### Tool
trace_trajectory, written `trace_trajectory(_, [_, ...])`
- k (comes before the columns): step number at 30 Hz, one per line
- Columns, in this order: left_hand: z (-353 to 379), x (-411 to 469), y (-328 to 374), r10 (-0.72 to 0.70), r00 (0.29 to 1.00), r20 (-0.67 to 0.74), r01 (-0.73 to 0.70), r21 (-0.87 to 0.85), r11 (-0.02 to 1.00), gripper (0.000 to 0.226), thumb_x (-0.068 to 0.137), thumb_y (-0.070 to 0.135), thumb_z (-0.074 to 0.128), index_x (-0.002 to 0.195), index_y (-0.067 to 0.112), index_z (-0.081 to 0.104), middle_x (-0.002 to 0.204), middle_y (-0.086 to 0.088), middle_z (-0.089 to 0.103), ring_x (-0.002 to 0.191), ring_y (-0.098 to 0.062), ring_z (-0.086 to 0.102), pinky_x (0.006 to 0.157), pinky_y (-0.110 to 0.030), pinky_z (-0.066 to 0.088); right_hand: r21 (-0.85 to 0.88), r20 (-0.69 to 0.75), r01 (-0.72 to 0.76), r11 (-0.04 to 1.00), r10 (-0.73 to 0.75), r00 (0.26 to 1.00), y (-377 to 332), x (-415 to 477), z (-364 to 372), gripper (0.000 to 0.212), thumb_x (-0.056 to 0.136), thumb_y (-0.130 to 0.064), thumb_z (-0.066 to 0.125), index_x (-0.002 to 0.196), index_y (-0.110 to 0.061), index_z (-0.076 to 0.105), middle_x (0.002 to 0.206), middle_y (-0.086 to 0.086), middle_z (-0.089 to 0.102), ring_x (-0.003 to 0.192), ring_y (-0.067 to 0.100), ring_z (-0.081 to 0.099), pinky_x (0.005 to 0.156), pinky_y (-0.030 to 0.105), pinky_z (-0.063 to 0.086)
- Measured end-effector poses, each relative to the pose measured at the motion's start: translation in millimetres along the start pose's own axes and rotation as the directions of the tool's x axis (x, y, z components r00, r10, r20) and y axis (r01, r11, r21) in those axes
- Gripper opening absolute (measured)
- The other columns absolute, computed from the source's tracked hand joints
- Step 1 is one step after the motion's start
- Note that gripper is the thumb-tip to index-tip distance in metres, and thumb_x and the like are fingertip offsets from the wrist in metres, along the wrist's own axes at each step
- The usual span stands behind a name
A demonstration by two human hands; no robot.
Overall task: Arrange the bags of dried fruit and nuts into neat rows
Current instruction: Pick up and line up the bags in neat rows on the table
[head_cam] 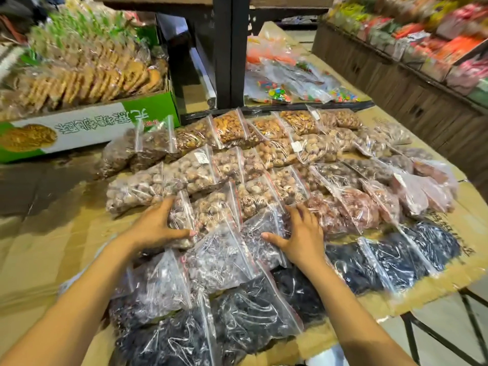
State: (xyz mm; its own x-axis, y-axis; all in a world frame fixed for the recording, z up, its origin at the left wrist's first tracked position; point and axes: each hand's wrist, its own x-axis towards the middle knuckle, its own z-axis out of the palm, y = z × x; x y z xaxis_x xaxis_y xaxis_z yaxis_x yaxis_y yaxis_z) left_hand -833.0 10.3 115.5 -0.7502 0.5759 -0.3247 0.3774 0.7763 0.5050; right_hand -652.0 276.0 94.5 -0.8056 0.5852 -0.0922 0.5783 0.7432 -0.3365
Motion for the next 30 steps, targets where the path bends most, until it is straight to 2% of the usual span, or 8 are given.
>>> trace_trajectory(8, [-5,2,-8,0.033,0.999,0.029,-0.029,-0.134,0.991,0.12,0.056,0.065,0.077,0.151,0.023,0.018,0.158,-0.004,0.024,0.139,-0.023,0.033,0.113,-0.038,0.029,0.022,0.034,-0.011,1.0,0.01,0.999,0,0,-1,0.105,0.058,-0.086,0.045,0.144,-0.031,0.023,0.156,0.003,0.015,0.142,0.028,0.016,0.114,0.052,0.02])
trace_trajectory(13, [6,-4,-20,-0.004,0.991,-0.133,-0.03,-0.252,0.967,0.114,0.054,0.074,0.073,0.148,0.032,0.023,0.149,-0.003,0.039,0.12,-0.02,0.051,0.1,-0.041,0.047,0.05,0.196,0.002,0.999,-0.012,0.98,4,6,-15,0.107,0.057,-0.083,0.053,0.145,-0.033,0.02,0.157,0.001,0.012,0.142,0.029,0.016,0.111,0.055,0.025])
trace_trajectory(15, [6,-5,-29,-0.012,0.986,-0.168,-0.031,-0.253,0.967,0.114,0.054,0.078,0.071,0.148,0.035,0.022,0.148,-0.001,0.041,0.122,-0.022,0.052,0.101,-0.044,0.046,0.09,0.243,-0.031,0.996,0.008,0.97,-2,11,-27,0.102,0.059,-0.078,0.056,0.143,-0.026,0.03,0.143,0.006,0.038,0.129,0.028,0.041,0.101,0.05,0.042])
trace_trajectory(18, [0,-8,-44,-0.027,0.99,-0.139,0.0,-0.185,0.983,0.118,0.049,0.087,0.065,0.148,0.039,0.021,0.148,0.001,0.041,0.126,-0.022,0.05,0.104,-0.046,0.044,0.284,0.135,-0.029,0.958,-0.01,0.991,-30,20,-42,0.075,0.072,-0.063,0.058,0.128,-0.015,0.045,0.088,-0.002,0.063,0.069,0.015,0.064,0.061,0.028,0.056])
trace_trajectory(21, [0,-8,-44,-0.013,0.997,-0.07,0.007,-0.088,0.996,0.128,0.04,0.092,0.061,0.148,0.04,0.019,0.149,0.002,0.042,0.132,-0.02,0.043,0.108,-0.045,0.039,0.296,0.107,0.046,0.954,-0.081,0.991,-68,34,-38,0.071,0.064,-0.072,0.053,0.114,-0.022,0.053,0.092,-0.004,0.066,0.084,0.022,0.067,0.074,0.041,0.058])
trace_trajectory(24, [7,-6,-30,0.002,0.999,-0.049,-0.002,-0.013,1.0,0.126,0.045,0.083,0.068,0.15,0.033,0.019,0.154,0.0,0.032,0.138,-0.024,0.033,0.112,-0.045,0.032,0.247,0.217,0.099,0.964,-0.154,0.964,-104,44,-12,0.033,0.078,-0.054,0.061,0.087,-0.022,0.056,0.088,-0.006,0.061,0.092,0.024,0.065,0.082,0.044,0.055])
trace_trajectory(26, [8,-3,-26,-0.025,0.998,-0.057,0.024,-0.016,1.0,0.125,0.046,0.078,0.072,0.15,0.03,0.02,0.155,0.0,0.029,0.139,-0.025,0.031,0.113,-0.045,0.03,0.155,0.183,0.117,0.981,-0.145,0.972,-120,50,4,0.031,0.081,-0.048,0.063,0.075,-0.02,0.053,0.098,-0.004,0.053,0.1,0.022,0.055,0.089,0.042,0.049])
trace_trajectory(30, [4,4,-33,-0.039,0.997,-0.067,0.027,-0.169,0.985,0.113,0.05,0.067,0.076,0.143,0.023,0.032,0.138,0.004,0.046,0.119,-0.019,0.049,0.097,-0.032,0.043,0.272,0.147,0.012,0.962,-0.054,0.988,-135,59,15,0.024,0.084,-0.034,0.066,0.071,-0.021,0.051,0.073,-0.004,0.057,0.072,0.019,0.057,0.057,0.025,0.039])
